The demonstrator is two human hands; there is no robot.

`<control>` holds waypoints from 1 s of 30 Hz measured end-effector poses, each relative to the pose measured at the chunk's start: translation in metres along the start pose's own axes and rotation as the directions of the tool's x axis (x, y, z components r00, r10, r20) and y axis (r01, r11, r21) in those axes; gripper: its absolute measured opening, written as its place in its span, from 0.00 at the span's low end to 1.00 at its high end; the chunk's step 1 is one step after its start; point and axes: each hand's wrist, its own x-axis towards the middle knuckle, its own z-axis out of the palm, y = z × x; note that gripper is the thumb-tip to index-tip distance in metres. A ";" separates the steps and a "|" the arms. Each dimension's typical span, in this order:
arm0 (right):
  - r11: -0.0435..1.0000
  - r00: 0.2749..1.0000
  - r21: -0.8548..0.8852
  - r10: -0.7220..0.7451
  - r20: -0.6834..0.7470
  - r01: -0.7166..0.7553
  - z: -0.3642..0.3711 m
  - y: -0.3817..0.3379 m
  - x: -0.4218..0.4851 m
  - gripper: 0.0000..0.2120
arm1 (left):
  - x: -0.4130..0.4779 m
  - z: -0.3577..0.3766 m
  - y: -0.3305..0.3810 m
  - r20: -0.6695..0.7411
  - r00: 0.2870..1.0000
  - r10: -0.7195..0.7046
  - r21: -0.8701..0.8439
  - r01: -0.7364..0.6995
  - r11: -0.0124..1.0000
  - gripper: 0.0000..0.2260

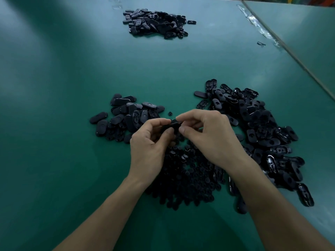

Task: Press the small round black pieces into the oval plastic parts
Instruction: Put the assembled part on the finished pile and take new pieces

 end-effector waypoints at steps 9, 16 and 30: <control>0.990 0.997 0.139 -0.030 0.064 0.021 0.000 0.011 0.006 0.05 | 0.001 -0.003 0.000 0.042 0.999 -0.029 -0.109 0.034 0.993 0.09; 0.992 0.998 0.120 -0.046 0.048 0.040 0.000 0.011 0.007 0.04 | 0.001 -0.005 -0.002 0.061 0.998 -0.035 -0.131 0.043 0.990 0.09; 0.986 0.999 0.167 -0.028 0.037 0.021 -0.002 0.013 0.007 0.05 | 0.000 -0.004 0.001 0.032 0.999 -0.030 -0.128 0.034 0.991 0.08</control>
